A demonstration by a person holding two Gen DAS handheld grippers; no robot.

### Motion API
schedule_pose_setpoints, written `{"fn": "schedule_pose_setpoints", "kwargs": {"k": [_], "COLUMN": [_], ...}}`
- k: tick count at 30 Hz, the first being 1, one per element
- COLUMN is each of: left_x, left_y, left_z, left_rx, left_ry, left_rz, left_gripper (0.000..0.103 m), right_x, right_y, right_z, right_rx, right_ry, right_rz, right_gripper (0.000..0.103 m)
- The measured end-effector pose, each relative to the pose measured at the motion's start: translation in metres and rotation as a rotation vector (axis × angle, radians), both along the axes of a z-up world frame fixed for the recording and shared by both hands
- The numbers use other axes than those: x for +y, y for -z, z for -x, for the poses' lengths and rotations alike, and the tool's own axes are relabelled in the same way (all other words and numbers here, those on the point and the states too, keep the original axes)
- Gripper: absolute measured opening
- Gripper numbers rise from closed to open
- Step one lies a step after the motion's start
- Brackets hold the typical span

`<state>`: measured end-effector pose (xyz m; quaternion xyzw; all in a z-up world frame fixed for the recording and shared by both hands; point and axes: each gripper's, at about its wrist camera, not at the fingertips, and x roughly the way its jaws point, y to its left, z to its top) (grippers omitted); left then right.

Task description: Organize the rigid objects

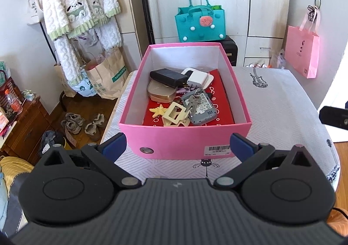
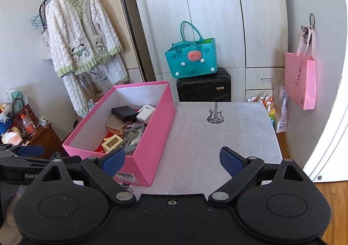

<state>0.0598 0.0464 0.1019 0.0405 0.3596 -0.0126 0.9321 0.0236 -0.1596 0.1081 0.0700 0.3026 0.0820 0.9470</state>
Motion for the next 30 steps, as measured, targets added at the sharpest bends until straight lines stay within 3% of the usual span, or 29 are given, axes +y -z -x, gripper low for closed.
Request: {"fn": "schedule_pose_setpoints", "kwargs": {"k": [13,30], "left_x": [-0.002,-0.001], "left_y": [0.019,0.024], "left_z": [-0.001,0.020], "left_rx": [-0.018,-0.106], "left_ry": [-0.011,-0.007], "left_rz": [-0.011,0.012], "left_gripper": [0.103,0.103], "right_x": [0.002,0.001], "right_y": [0.014,0.022], "right_z": [0.005,0.022], "right_rx": [0.013,-0.078], "right_ry": [0.007,0.035], "right_rz": [0.045,0.063], "right_gripper": [0.096,0.096]}}
